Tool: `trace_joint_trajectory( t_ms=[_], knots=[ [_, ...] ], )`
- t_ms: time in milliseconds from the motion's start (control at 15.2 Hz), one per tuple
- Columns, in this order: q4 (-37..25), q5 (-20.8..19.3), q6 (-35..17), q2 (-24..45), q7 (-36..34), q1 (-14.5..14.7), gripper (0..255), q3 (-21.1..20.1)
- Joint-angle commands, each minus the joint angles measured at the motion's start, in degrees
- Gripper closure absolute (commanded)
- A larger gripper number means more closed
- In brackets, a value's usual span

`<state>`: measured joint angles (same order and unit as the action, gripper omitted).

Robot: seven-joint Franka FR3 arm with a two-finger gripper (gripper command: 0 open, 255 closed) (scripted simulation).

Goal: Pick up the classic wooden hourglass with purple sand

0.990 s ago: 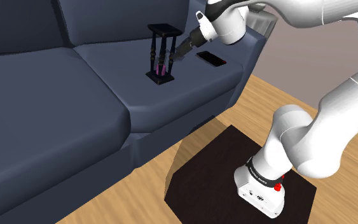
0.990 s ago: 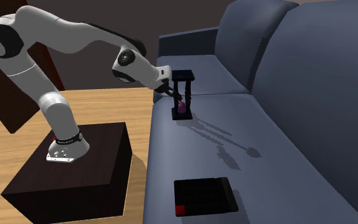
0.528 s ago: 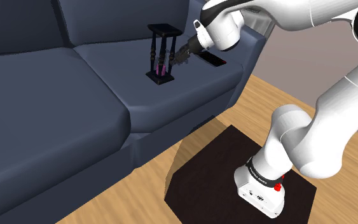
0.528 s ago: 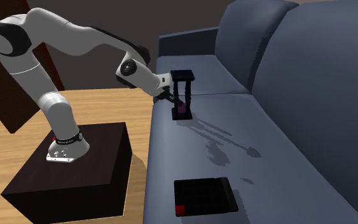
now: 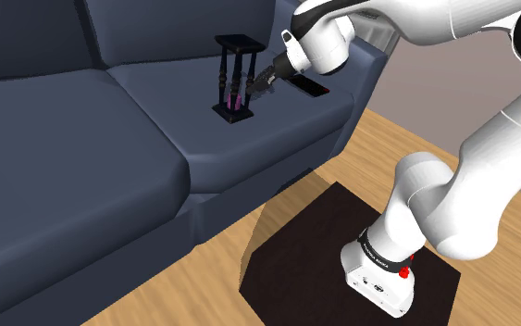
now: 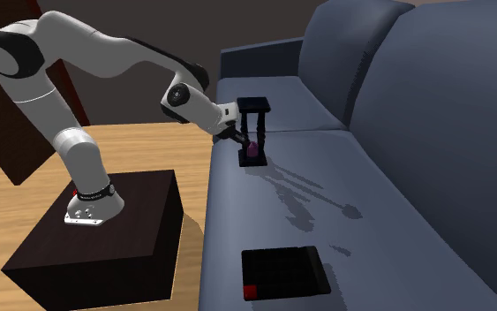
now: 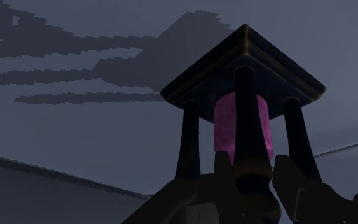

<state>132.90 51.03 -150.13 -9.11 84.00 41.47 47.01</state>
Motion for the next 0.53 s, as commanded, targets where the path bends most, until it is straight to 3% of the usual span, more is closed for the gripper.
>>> trace_joint_trajectory(
  t_ms=[0,132,462],
  knots=[
    [0.0,0.0,0.0,0.0,0.0,0.0,255,0.0],
    [0.0,0.2,0.0,0.2,0.2,0.1,255,0.1],
    [-0.9,-6.1,1.1,-2.5,-5.8,-1.9,255,-2.0]
  ],
)
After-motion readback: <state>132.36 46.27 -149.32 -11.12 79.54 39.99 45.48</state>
